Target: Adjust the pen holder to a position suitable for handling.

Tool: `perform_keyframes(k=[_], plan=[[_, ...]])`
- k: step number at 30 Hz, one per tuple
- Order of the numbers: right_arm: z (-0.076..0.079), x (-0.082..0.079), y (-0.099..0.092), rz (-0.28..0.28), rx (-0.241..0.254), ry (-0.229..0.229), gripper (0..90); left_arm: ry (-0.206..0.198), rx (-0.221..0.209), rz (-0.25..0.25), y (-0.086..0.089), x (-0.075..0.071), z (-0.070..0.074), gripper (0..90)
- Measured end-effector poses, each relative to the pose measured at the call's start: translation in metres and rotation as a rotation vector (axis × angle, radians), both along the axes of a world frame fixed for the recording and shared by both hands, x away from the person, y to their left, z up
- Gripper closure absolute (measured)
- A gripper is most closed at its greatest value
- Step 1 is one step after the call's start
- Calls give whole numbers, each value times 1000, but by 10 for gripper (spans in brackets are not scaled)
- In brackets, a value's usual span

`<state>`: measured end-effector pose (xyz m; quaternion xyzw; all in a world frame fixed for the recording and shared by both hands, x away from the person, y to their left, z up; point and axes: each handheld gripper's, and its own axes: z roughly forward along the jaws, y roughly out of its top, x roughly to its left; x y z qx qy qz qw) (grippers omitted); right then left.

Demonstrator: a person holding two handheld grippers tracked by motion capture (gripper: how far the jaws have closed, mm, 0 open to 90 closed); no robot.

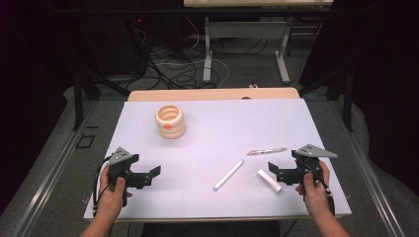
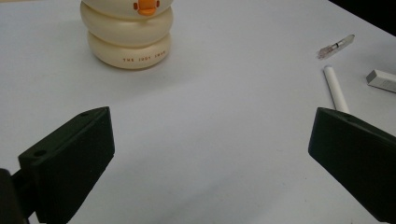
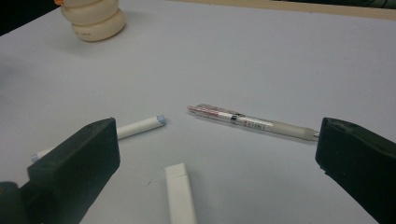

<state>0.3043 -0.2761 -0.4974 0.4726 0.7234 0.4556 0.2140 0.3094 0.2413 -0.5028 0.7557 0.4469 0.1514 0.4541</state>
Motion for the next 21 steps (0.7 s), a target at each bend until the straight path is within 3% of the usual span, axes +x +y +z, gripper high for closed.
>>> perform_keyframes(k=[9, 21], plan=[[-1, 0, 0, -7, 9, 12, 0, 5, 3, 15, -2, 3, 3, 3], [-2, 1, 2, -18, 6, 20, 0, 29, 9, 75, 1, 23, 23, 2]])
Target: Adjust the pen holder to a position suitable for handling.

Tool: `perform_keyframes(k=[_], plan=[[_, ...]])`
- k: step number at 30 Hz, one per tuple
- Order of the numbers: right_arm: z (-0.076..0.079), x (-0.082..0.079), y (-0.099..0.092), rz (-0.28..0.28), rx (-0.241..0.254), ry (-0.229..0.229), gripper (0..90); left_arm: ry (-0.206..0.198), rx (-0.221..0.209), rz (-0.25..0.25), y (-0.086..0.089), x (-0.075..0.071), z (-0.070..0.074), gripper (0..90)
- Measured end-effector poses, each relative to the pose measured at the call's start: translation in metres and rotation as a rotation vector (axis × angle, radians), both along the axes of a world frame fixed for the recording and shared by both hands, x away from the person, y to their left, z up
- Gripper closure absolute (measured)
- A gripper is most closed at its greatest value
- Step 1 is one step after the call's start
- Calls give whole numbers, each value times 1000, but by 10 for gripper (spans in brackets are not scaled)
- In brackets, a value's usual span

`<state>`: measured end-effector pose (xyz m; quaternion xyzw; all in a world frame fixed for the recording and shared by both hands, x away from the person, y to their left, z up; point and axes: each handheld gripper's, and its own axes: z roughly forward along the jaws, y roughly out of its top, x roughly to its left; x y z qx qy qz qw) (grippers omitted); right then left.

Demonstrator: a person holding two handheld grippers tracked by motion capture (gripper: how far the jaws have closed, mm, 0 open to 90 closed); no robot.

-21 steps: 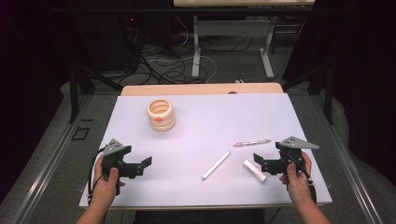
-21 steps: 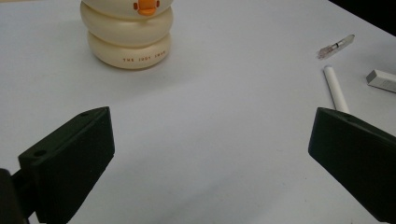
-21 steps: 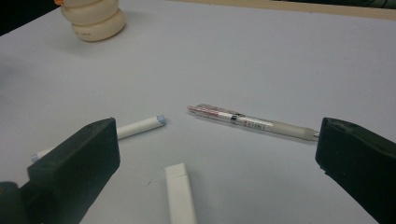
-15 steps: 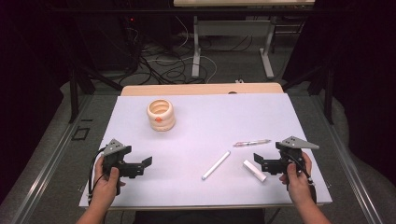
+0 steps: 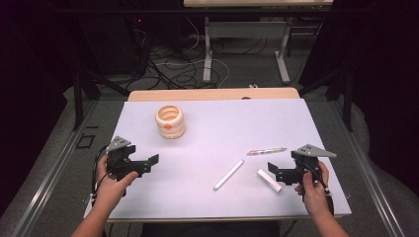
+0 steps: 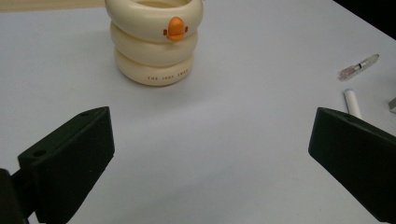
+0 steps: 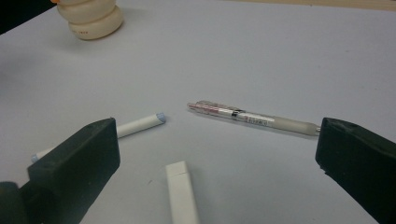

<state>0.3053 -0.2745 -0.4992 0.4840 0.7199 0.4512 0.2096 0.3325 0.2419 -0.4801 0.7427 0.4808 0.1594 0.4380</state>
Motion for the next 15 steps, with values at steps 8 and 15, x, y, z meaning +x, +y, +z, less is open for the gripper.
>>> perform_keyframes(k=[8, 15], plan=[[0, 0, -1, -3, -5, 5, 0, -38, 45, -25, -13, 18, 14, 3], [0, 0, -1, -3, -5, 8, 0, -56, 81, -25, -26, 36, 29, 43]])
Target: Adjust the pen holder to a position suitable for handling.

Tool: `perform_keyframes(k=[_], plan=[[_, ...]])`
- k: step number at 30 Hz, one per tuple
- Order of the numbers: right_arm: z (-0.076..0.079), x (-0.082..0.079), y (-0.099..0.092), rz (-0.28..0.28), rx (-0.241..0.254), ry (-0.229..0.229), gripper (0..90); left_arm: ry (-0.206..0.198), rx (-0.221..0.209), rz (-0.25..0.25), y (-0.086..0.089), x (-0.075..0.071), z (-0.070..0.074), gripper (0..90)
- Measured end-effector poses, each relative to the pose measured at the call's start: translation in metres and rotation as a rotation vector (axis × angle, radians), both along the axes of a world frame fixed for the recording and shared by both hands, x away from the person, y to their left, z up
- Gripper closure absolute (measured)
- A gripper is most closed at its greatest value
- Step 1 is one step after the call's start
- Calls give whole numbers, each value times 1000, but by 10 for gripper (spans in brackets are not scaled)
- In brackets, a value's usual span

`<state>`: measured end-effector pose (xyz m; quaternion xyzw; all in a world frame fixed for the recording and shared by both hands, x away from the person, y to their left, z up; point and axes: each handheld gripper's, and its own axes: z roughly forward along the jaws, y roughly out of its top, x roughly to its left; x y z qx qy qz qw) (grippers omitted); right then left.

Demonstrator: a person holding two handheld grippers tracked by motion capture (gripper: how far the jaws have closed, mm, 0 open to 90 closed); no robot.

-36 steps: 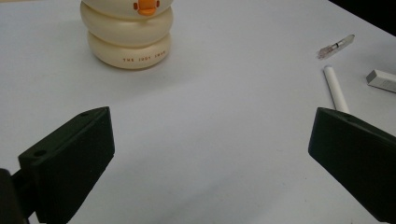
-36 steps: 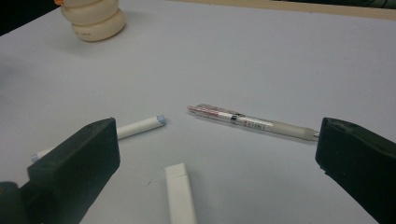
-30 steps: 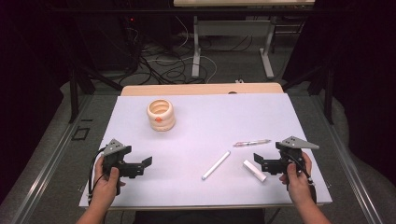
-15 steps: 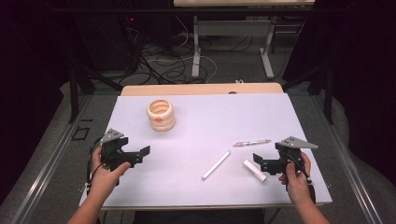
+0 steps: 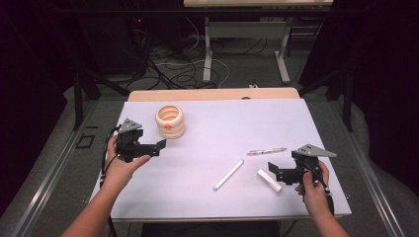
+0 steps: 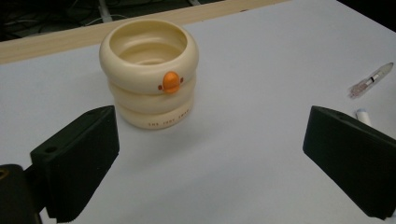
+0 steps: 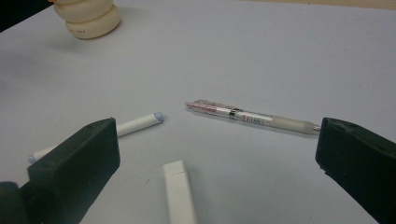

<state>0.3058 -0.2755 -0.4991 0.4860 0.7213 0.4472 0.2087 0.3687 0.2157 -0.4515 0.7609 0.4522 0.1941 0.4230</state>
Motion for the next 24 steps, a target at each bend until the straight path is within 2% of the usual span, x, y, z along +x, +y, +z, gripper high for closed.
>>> perform_keyframes(k=[5, 6, 8, 16, 22, 24], plan=[[0, 0, 0, -2, -1, 1, 0, 3, -1, 4, -8, 15, 8, 84], [0, 0, 0, -1, -1, 1, 0, 0, -16, 7, -10, 18, 9, 94], [0, 0, 0, 5, 0, 0, 0, -5, -23, 15, -14, 23, 11, 151], [-1, 1, 0, 3, 5, 4, 0, -11, -31, 33, -25, 44, 20, 167], [-1, 1, 0, 8, 3, 1, 0, -13, -25, 57, -32, 61, 23, 168], [-1, 1, 1, 9, 3, 0, 0, -25, -14, 59, -32, 66, 24, 182]])
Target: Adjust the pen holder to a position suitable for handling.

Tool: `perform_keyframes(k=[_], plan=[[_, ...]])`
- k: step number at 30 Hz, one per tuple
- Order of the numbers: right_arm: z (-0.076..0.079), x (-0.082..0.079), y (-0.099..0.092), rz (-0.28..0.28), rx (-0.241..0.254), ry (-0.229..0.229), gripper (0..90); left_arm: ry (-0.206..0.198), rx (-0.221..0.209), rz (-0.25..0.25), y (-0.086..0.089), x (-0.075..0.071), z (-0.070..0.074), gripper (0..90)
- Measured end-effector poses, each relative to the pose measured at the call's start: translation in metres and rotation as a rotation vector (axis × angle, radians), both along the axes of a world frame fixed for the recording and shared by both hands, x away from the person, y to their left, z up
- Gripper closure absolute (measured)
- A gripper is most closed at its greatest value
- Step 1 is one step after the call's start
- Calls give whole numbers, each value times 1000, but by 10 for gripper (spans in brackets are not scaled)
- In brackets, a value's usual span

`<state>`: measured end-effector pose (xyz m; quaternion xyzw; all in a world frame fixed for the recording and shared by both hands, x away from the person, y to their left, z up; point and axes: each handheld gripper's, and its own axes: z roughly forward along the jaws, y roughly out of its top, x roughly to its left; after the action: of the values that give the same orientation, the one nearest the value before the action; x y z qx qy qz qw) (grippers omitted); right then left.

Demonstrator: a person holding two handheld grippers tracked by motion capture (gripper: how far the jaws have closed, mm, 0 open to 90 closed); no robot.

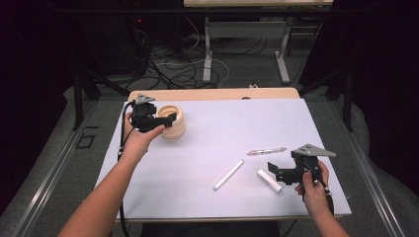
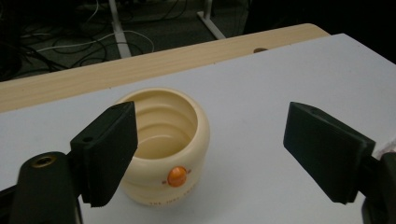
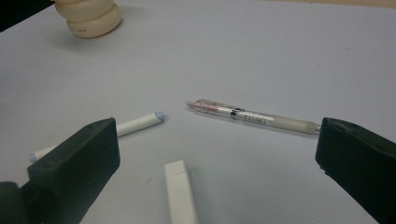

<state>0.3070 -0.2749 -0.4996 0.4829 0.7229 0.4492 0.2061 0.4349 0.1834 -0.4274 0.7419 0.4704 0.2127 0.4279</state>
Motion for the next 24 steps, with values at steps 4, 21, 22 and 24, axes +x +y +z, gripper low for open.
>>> perform_keyframes(k=[4, 21, 22, 24], plan=[[0, 0, 0, -1, 0, 2, 0, -12, 13, 7, -3, 10, 1, 190], [-1, 1, -1, 1, 1, 7, 0, 10, 88, 10, -27, 42, -13, 307], [-1, 1, -1, 0, 3, 9, 0, 9, 88, 14, -29, 43, -14, 311], [-1, 1, -2, 1, 3, 10, 0, 17, 94, 11, -31, 45, -15, 321]])
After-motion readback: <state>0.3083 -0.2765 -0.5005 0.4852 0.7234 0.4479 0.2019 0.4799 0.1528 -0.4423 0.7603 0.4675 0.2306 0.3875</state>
